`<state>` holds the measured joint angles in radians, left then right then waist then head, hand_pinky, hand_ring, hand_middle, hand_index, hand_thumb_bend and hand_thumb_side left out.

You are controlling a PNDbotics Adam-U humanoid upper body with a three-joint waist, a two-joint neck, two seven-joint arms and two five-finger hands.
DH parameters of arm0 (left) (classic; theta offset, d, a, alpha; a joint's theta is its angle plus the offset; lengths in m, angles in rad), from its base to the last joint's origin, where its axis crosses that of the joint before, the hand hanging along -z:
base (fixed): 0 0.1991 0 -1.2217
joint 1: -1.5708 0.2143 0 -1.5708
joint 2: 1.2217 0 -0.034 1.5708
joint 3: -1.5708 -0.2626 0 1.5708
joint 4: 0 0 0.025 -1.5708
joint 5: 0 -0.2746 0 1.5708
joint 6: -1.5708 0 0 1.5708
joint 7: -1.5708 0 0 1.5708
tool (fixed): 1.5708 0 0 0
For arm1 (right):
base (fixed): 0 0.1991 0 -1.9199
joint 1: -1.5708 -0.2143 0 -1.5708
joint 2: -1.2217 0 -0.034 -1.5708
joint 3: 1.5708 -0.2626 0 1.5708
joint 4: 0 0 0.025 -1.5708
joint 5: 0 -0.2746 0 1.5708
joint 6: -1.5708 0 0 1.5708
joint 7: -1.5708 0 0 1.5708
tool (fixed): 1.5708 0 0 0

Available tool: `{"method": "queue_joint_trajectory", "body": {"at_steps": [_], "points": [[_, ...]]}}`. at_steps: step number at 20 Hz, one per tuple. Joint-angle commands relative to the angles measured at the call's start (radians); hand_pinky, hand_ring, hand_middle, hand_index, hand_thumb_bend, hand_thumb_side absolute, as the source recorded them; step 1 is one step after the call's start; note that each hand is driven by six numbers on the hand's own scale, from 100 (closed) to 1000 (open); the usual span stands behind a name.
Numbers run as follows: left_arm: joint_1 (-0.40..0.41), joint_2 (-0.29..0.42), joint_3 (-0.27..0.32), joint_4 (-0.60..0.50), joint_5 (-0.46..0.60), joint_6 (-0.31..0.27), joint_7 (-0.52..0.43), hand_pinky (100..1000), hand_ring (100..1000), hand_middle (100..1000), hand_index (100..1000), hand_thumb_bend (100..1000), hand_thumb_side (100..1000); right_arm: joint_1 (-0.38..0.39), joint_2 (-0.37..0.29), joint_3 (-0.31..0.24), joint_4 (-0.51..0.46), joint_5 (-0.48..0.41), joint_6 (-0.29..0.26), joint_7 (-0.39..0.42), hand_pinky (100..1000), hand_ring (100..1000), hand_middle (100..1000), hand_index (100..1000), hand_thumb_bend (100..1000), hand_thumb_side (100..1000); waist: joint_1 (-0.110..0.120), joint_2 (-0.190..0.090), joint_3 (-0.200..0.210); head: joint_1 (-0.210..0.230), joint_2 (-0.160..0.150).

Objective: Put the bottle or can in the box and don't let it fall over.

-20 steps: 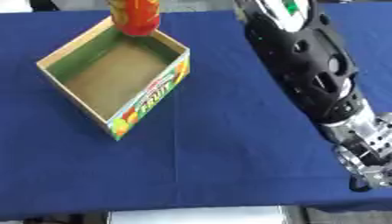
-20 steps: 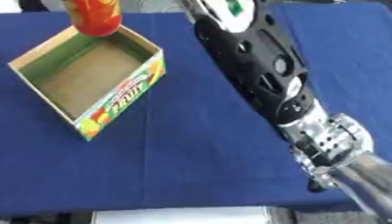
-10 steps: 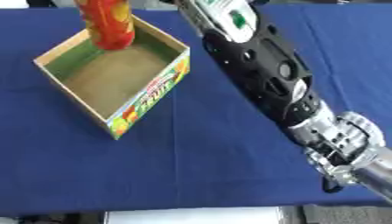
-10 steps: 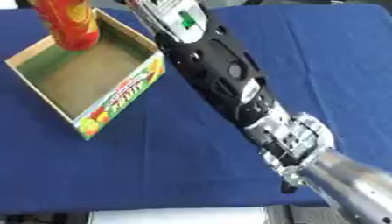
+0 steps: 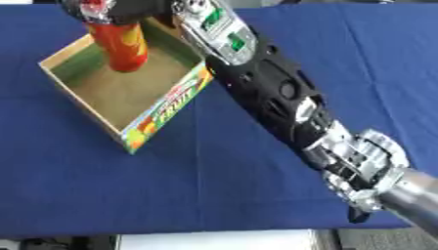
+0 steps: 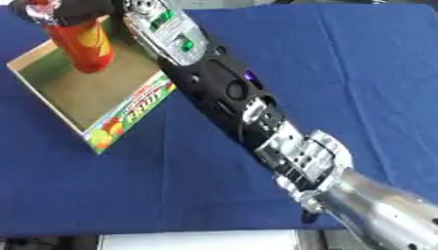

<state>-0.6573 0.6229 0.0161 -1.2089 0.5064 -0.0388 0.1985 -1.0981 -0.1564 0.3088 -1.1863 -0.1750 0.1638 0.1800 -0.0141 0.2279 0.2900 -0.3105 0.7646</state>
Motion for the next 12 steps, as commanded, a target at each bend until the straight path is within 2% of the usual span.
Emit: {"method": "queue_joint_trajectory", "body": {"at_steps": [1,2,3,5,8,12], "points": [[-0.021,0.022,0.008,-0.017,0.003,0.0,-0.002,753,932,906,898,542,1000,-0.017,0.005,-0.003,0.01,0.014,-0.022,0.004,874,959,954,521,189,100,0.006,-0.013,0.003,-0.003,0.005],[-0.021,0.022,0.007,-0.017,0.002,0.0,-0.003,753,932,906,898,542,1000,-0.017,0.006,-0.002,0.014,0.017,-0.028,0.01,879,969,975,579,218,100,0.006,-0.012,0.003,-0.003,0.005],[-0.021,0.023,0.008,-0.017,0.002,0.0,-0.003,753,932,906,898,542,1000,-0.016,0.007,-0.001,0.017,0.022,-0.034,0.017,886,984,1000,793,290,100,0.006,-0.012,0.003,-0.002,0.005],[-0.022,0.023,0.008,-0.016,0.002,0.0,-0.003,753,932,906,898,542,1000,-0.017,0.005,-0.001,0.02,0.039,-0.047,0.025,906,1000,1000,956,364,103,0.006,-0.012,0.002,0.0,0.005],[-0.02,0.024,0.008,-0.016,0.001,0.0,-0.003,754,932,906,898,542,1000,-0.017,0.001,0.001,0.02,0.084,-0.061,0.043,919,1000,1000,975,366,157,0.005,-0.012,-0.001,0.003,0.005],[-0.02,0.025,0.008,-0.016,0.001,-0.001,-0.003,754,932,906,899,542,1000,-0.019,0.001,-0.005,0.021,0.133,-0.068,0.062,937,1000,1000,986,322,259,0.006,-0.013,-0.004,0.004,0.005]]}}
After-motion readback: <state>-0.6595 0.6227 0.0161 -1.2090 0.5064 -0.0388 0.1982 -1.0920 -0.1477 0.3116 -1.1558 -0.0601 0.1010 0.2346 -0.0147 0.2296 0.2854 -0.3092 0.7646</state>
